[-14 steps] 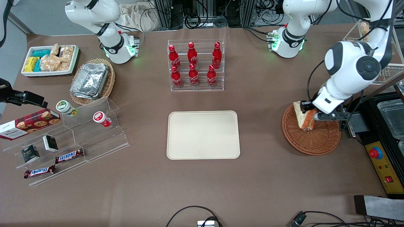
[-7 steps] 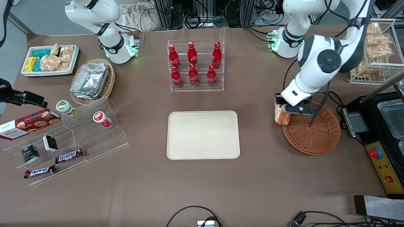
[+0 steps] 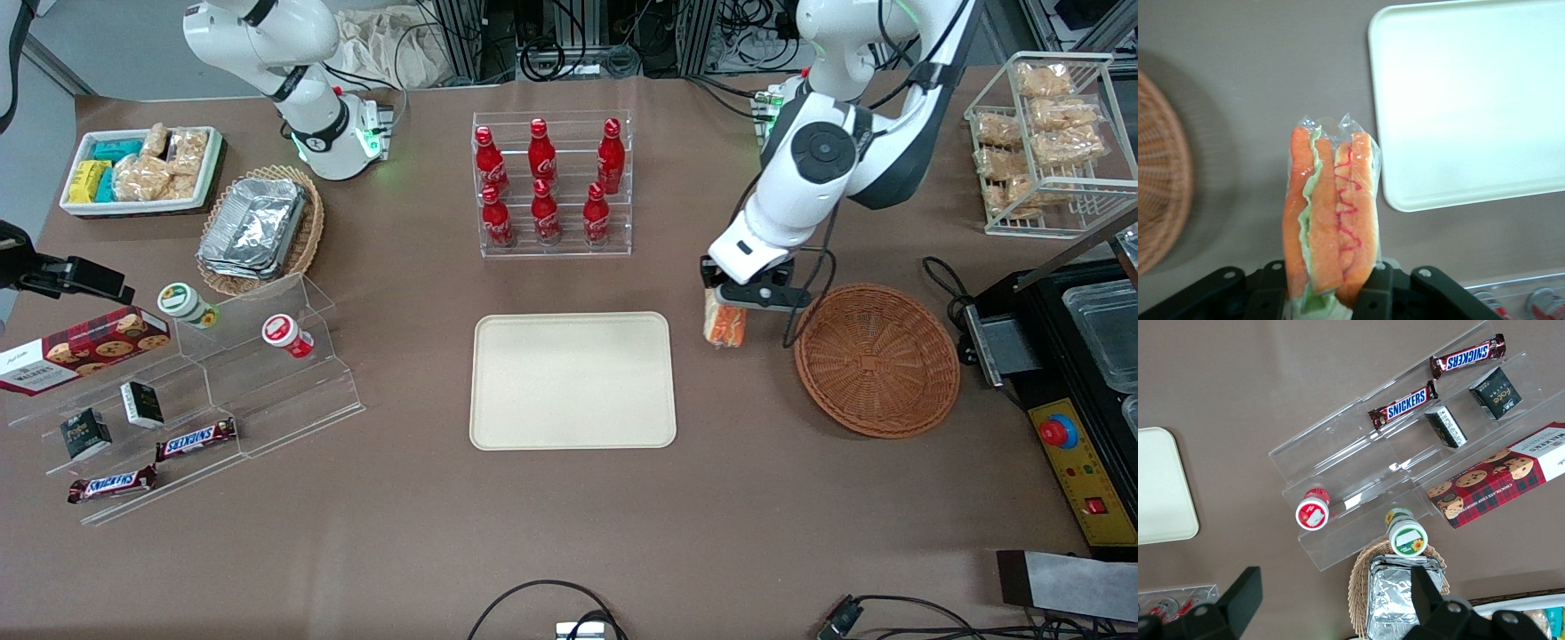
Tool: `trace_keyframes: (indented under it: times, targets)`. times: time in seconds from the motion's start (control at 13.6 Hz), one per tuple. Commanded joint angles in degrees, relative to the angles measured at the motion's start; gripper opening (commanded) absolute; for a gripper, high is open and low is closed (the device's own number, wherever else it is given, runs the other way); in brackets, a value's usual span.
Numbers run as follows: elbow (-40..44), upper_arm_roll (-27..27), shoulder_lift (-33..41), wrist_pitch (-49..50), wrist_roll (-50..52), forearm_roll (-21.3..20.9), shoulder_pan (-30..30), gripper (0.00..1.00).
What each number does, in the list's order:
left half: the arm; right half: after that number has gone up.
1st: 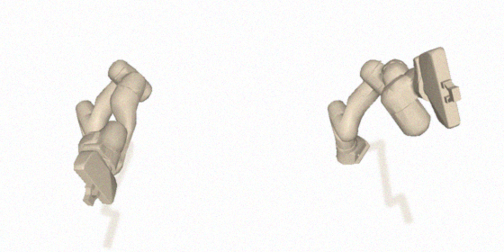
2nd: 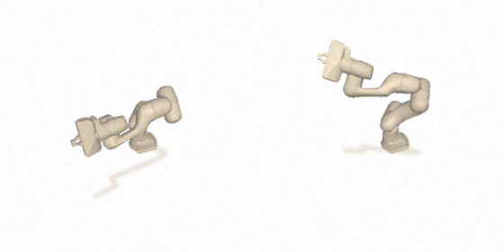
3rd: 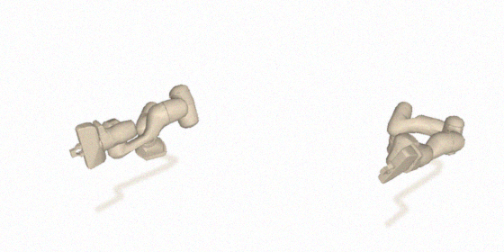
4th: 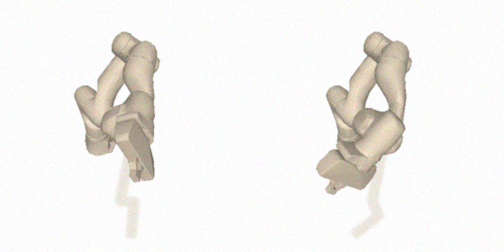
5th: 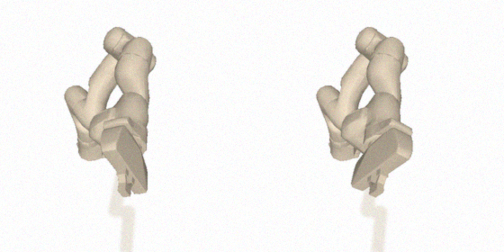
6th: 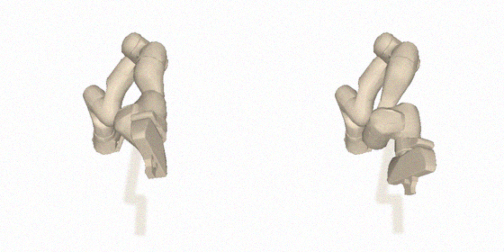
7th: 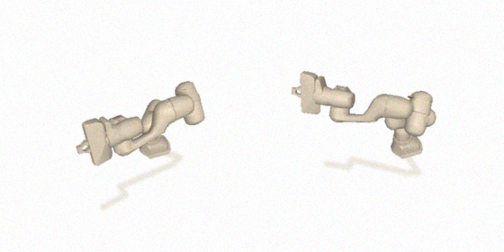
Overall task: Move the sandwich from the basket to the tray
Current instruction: 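Carry the held sandwich over the cream tray with the left gripper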
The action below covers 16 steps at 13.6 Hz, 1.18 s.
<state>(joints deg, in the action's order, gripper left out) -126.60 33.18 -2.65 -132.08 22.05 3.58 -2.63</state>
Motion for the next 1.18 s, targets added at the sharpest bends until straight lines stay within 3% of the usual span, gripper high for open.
trace_keyframes:
  times: [0.0,0.22,0.52,1.11]
  targets:
    - [4.68,1.71,-5.08,-0.20,2.04,-1.12,0.16,0.34]
    - [7.32,1.80,-8.15,-0.20,3.35,-1.30,1.13,0.34]
    - [12.06,1.80,-14.30,-0.20,12.74,-10.15,3.94,0.34]
    - [19.36,1.53,-24.24,-0.20,19.34,-16.41,7.28,0.32]
